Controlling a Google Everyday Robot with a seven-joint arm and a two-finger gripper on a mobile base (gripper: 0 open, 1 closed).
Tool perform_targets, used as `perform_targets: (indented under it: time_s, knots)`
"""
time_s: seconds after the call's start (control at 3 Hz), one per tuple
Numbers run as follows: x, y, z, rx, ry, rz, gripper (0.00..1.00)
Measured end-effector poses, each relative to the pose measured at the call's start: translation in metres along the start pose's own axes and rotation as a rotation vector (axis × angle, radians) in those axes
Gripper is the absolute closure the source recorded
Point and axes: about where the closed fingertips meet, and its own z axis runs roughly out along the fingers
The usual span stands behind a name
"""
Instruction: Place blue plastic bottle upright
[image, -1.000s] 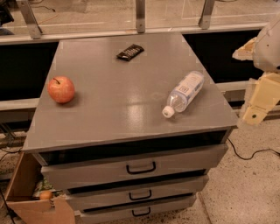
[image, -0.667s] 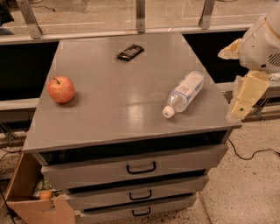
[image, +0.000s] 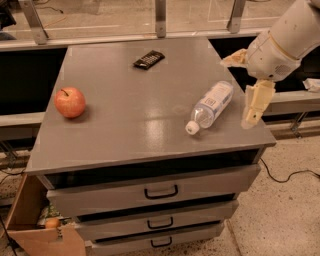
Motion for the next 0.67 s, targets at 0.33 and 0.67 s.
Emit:
perform_targets:
  time_s: [0.33, 0.67]
  knots:
    - [-0.004, -0.012, 0.027, -0.034, -0.048, -0.109, 0.0]
    - [-0.005, -0.022, 0.054, -0.078, -0.072, -0.218, 0.0]
